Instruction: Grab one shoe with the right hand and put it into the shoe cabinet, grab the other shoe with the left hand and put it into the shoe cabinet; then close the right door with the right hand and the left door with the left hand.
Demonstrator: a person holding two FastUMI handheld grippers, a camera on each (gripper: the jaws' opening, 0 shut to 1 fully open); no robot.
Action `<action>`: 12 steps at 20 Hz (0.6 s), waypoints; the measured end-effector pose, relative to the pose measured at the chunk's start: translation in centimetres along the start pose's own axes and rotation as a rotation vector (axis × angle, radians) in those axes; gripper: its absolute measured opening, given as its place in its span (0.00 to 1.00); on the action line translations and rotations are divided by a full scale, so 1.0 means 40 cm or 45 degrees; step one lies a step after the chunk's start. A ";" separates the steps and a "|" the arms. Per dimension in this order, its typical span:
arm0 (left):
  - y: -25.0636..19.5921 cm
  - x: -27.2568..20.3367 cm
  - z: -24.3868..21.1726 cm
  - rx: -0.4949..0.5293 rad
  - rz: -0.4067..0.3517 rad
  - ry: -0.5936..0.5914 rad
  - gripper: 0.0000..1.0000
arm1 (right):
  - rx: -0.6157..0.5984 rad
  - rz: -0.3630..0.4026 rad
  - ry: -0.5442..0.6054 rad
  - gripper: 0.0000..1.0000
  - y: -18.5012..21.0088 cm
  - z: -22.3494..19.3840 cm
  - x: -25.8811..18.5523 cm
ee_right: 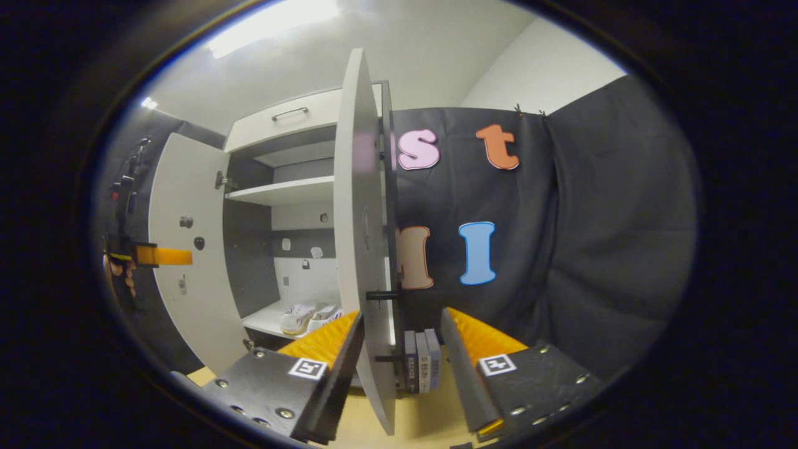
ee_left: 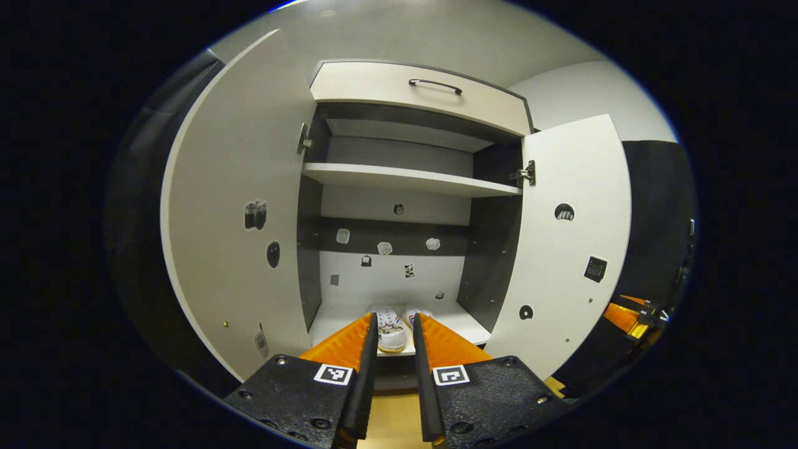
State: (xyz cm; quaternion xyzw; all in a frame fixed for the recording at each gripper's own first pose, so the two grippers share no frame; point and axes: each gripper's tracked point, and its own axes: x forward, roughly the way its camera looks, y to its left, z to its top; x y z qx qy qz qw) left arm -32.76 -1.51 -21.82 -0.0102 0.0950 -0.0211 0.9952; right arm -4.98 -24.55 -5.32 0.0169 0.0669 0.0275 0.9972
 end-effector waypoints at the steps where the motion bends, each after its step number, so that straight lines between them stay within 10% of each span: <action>1: 0.001 -0.009 0.000 -0.002 0.007 -0.002 0.33 | 0.006 0.016 0.002 0.83 -0.002 -0.002 -0.004; 12: 0.031 -0.019 -0.023 -0.022 0.049 0.020 0.33 | 0.098 0.031 -0.008 0.87 -0.020 -0.001 0.022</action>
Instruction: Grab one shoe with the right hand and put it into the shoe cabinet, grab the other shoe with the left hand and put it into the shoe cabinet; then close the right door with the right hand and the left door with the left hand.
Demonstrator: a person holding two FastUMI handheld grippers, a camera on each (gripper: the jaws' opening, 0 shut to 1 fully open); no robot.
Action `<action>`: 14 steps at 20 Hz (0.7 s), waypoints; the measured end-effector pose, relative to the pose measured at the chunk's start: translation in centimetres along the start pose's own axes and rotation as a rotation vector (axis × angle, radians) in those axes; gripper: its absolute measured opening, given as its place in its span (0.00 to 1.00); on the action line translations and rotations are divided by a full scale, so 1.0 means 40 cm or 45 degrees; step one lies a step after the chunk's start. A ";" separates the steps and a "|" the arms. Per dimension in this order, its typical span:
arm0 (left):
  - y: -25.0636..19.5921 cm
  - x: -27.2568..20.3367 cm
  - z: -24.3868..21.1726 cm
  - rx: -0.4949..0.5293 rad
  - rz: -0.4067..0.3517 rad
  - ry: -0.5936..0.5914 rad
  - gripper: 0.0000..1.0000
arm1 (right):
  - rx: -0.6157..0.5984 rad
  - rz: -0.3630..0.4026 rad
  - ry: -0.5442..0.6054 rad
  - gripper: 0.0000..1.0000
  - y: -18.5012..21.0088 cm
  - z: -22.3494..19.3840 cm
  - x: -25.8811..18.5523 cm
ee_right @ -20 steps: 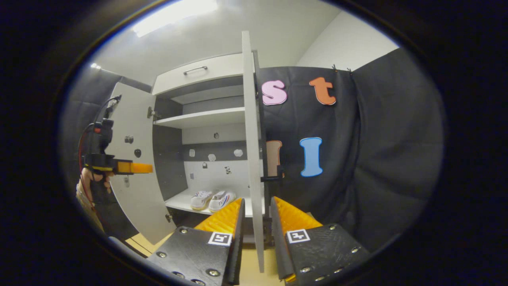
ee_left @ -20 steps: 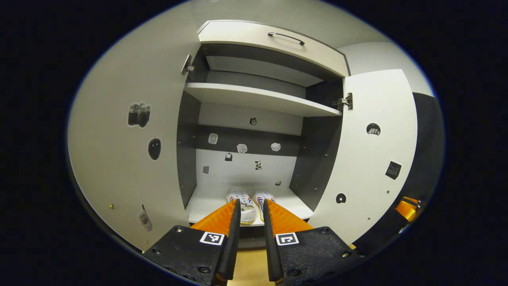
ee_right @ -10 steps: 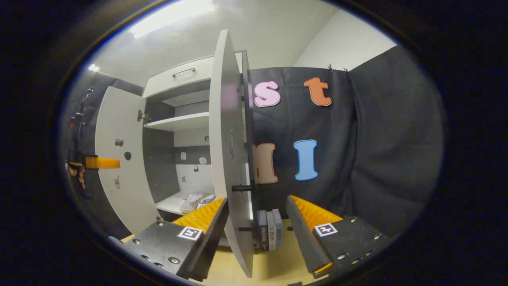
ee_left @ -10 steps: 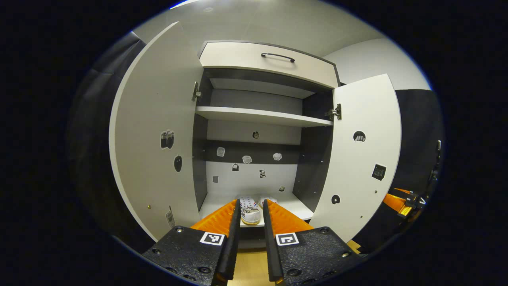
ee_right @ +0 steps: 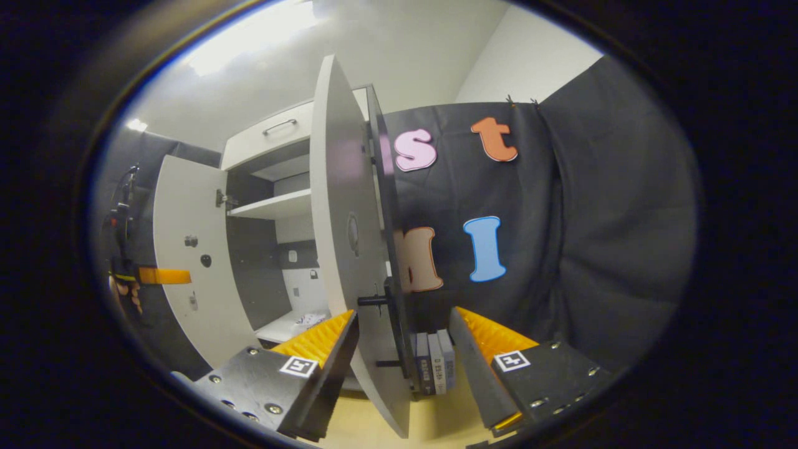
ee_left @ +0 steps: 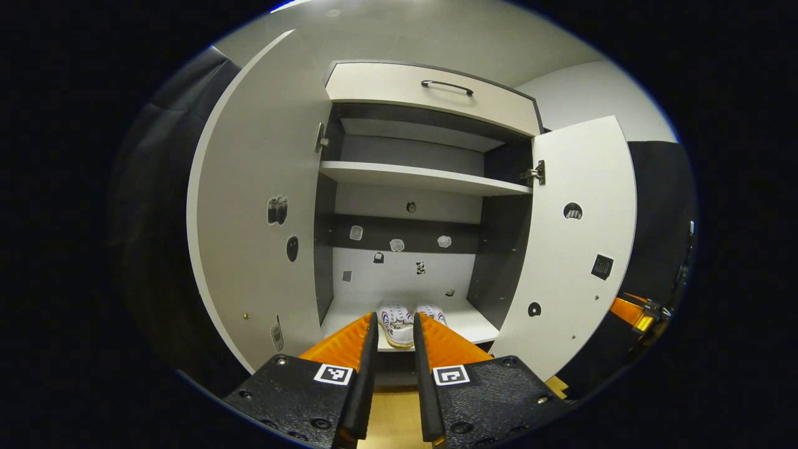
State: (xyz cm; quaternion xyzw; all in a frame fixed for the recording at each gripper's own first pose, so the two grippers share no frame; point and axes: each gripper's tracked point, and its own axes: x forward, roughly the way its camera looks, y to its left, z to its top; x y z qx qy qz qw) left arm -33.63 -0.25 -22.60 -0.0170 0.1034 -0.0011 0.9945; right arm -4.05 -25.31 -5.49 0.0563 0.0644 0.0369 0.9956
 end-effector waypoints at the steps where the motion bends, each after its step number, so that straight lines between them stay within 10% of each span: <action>1: 0.000 0.000 -0.002 -0.001 -0.001 0.001 0.33 | 0.001 0.004 0.000 0.88 0.002 0.000 0.004; 14: -0.017 0.017 -0.018 -0.022 -0.041 0.013 0.33 | 0.041 0.145 0.060 0.87 0.116 -0.024 0.028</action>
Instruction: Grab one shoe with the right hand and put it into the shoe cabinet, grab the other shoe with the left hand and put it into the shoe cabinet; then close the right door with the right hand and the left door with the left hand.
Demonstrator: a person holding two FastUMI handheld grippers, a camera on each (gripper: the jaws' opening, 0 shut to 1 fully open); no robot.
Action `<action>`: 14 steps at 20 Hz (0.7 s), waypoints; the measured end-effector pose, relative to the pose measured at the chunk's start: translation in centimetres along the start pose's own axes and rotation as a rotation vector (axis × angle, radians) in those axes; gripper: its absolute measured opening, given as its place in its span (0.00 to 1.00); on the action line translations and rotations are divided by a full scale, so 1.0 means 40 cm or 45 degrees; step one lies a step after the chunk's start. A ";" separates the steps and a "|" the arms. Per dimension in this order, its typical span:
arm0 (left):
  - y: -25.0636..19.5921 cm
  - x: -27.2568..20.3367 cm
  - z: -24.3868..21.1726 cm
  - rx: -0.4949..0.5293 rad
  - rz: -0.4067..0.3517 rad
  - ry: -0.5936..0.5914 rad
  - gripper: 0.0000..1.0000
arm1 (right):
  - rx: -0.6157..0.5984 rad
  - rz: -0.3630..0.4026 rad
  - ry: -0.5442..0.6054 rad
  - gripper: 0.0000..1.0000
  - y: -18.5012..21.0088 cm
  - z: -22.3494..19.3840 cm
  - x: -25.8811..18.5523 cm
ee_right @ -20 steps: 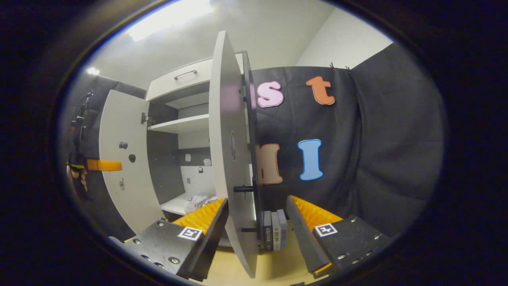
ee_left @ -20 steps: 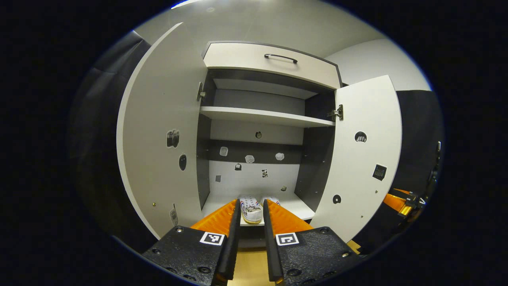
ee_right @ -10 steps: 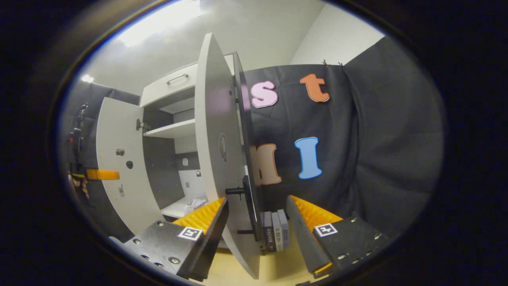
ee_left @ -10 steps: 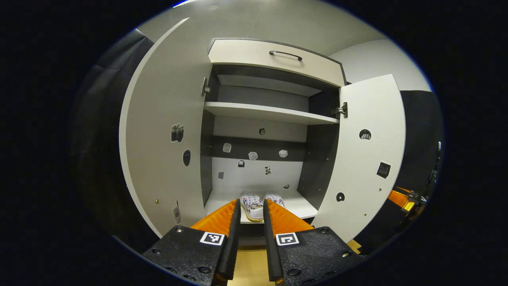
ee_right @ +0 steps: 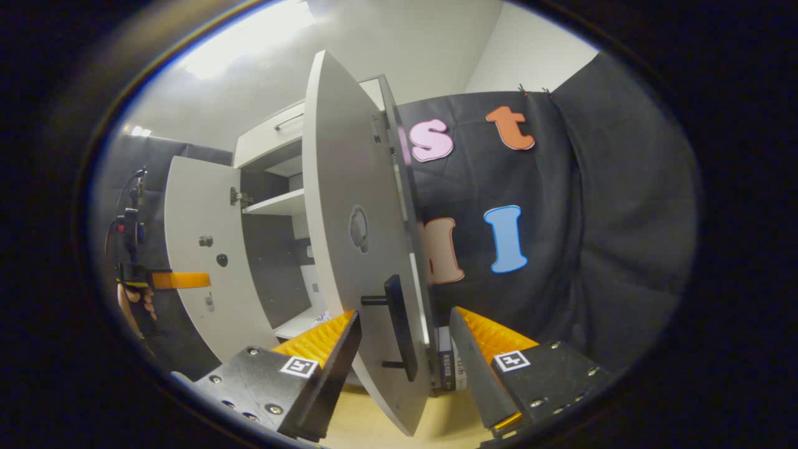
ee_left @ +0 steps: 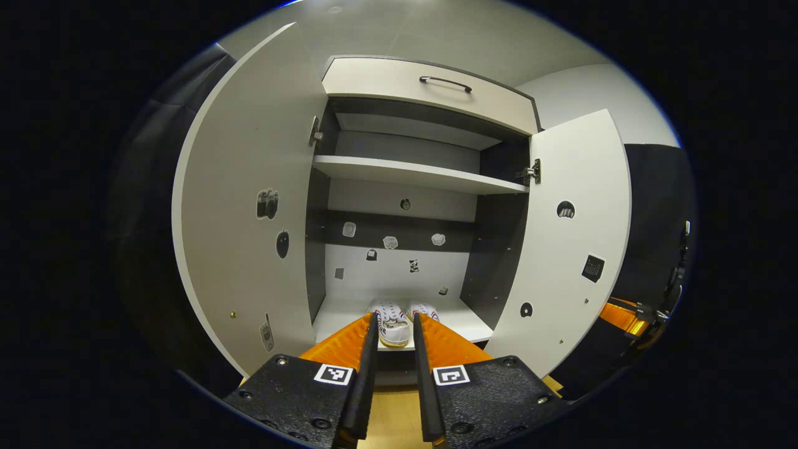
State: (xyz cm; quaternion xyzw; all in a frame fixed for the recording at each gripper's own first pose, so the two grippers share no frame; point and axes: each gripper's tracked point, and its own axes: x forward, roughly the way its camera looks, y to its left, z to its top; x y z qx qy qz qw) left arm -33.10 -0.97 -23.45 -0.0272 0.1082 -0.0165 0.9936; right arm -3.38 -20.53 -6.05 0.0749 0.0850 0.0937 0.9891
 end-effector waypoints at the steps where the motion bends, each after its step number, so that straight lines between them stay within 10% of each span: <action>1: 0.003 0.003 -0.003 -0.005 0.000 0.003 0.33 | -0.002 0.021 0.007 0.87 0.020 -0.005 0.007; 14: 0.062 -0.006 -0.024 -0.032 0.075 0.009 0.33 | -0.007 0.212 0.080 0.87 0.194 -0.054 0.116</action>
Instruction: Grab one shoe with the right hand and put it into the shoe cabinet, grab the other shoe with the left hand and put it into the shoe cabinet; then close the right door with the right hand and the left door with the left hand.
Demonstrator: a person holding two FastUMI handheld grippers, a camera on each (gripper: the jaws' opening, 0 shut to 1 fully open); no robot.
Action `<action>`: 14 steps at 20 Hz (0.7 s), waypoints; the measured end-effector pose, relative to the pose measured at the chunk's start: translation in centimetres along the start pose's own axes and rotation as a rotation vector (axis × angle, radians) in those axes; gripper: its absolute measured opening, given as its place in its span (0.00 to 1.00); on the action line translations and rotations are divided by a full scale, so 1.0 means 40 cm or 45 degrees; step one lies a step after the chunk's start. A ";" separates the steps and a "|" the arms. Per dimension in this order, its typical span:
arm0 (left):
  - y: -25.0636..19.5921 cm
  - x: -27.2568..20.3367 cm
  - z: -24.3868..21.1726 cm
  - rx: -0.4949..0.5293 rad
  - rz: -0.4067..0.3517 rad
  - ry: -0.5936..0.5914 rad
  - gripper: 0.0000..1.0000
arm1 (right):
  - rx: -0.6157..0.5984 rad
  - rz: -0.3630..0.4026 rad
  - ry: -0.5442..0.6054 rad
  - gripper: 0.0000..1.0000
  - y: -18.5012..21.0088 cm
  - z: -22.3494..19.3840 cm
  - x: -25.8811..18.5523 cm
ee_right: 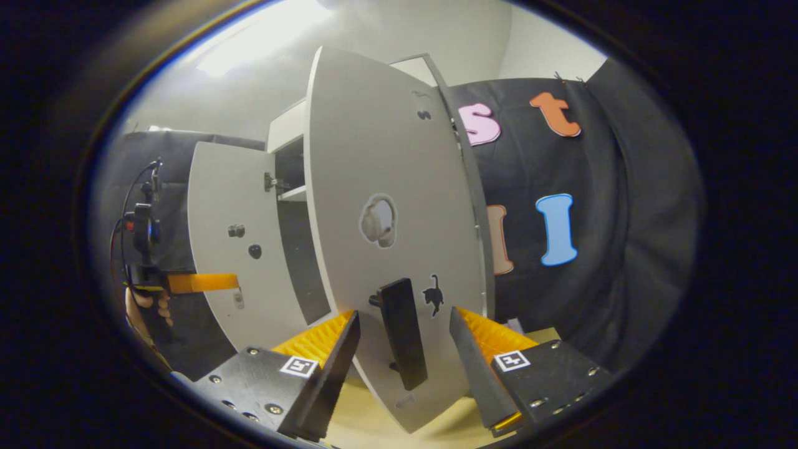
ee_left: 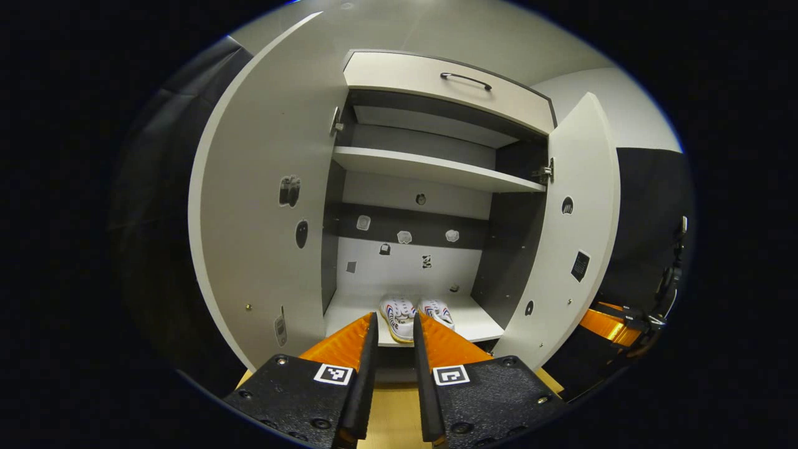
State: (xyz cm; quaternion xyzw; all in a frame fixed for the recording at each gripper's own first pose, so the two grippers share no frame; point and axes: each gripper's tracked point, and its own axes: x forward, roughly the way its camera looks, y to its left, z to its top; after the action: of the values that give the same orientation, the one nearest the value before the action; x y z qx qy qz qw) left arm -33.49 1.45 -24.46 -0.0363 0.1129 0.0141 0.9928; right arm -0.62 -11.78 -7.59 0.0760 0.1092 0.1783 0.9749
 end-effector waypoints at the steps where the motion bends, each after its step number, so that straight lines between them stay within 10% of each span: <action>1: 0.005 0.000 0.001 -0.002 0.005 0.001 0.33 | -0.001 0.010 0.007 0.88 0.013 -0.005 0.011; 14: 0.035 -0.047 0.025 -0.009 0.060 -0.040 0.33 | 0.023 0.085 0.032 0.88 0.073 -0.015 0.090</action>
State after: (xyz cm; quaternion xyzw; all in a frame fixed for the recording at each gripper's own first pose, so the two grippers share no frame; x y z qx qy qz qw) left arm -35.13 2.89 -23.15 -0.0369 0.0978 0.0383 0.9938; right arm 1.54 -7.69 -8.30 0.0861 0.1203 0.2105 0.9663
